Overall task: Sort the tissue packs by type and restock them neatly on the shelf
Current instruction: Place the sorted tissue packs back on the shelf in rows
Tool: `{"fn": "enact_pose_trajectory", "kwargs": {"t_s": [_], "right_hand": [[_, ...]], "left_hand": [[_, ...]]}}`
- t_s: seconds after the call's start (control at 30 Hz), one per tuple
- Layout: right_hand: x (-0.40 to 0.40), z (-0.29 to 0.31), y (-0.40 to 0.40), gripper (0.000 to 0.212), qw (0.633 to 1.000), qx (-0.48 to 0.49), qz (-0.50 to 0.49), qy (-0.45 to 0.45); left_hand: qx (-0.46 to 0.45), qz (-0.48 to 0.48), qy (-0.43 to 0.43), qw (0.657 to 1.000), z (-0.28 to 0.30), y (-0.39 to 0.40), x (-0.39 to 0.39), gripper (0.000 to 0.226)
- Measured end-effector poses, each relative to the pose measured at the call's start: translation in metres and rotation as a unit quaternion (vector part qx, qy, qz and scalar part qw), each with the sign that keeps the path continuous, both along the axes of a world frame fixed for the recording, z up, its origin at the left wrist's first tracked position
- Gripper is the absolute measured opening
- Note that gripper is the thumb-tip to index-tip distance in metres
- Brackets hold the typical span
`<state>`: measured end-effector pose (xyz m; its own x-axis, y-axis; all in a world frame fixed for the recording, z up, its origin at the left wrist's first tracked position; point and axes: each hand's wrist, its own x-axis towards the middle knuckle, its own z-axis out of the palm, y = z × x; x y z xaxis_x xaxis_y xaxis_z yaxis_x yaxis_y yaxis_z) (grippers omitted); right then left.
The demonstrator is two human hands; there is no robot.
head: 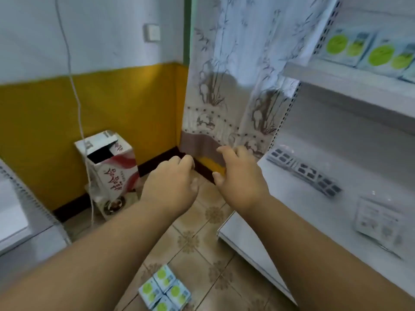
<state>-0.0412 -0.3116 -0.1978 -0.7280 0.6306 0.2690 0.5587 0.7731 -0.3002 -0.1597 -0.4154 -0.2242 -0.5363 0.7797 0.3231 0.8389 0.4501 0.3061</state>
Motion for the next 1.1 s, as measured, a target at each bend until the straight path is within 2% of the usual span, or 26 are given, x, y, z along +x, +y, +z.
{"fn": "enact_pose_trajectory", "kwargs": {"t_s": [0.2, 0.37, 0.6, 0.67, 0.77, 0.83, 0.9, 0.97, 1.0, 1.1], "right_hand": [[-0.086, -0.169, -0.05, 0.052, 0.99, -0.113, 0.056, -0.055], [-0.116, -0.357, -0.078, 0.052, 0.96, -0.212, 0.107, -0.147], [-0.116, -0.627, -0.093, 0.053, 0.912, -0.302, 0.093, -0.262], [-0.118, -0.703, -0.09, 0.053, 0.904, -0.319, 0.084, -0.272], [-0.123, -0.784, -0.078, 0.058, 0.9, -0.332, 0.071, -0.274], [-0.13, -0.841, -0.066, 0.068, 0.903, -0.317, 0.055, -0.286], [-0.138, -0.89, -0.052, 0.084, 0.895, -0.318, 0.029, -0.31], [-0.149, -0.926, -0.045, 0.09, 0.885, -0.325, 0.016, -0.333], [-0.154, -0.939, -0.043, 0.085, 0.888, -0.316, 0.021, -0.333], [-0.165, -0.944, -0.043, 0.049, 0.911, -0.317, 0.02, -0.263]], "left_hand": [[-0.114, 0.049, -0.084, 0.989, -0.16, -0.07, -0.074, 0.024], [-0.194, 0.121, -0.182, 0.956, -0.341, -0.107, -0.095, 0.028], [-0.247, 0.202, -0.311, 0.895, -0.611, -0.13, -0.088, 0.023], [-0.229, 0.243, -0.347, 0.876, -0.684, -0.131, -0.085, 0.023], [-0.151, 0.338, -0.413, 0.832, -0.759, -0.133, -0.079, 0.024], [-0.11, 0.4, -0.449, 0.791, -0.814, -0.134, -0.078, 0.034], [-0.073, 0.459, -0.494, 0.735, -0.862, -0.134, -0.079, 0.051], [-0.038, 0.485, -0.541, 0.686, -0.899, -0.134, -0.08, 0.063], [-0.021, 0.476, -0.557, 0.681, -0.912, -0.133, -0.081, 0.061], [0.021, 0.454, -0.557, 0.695, -0.919, -0.131, -0.085, 0.031]]}}
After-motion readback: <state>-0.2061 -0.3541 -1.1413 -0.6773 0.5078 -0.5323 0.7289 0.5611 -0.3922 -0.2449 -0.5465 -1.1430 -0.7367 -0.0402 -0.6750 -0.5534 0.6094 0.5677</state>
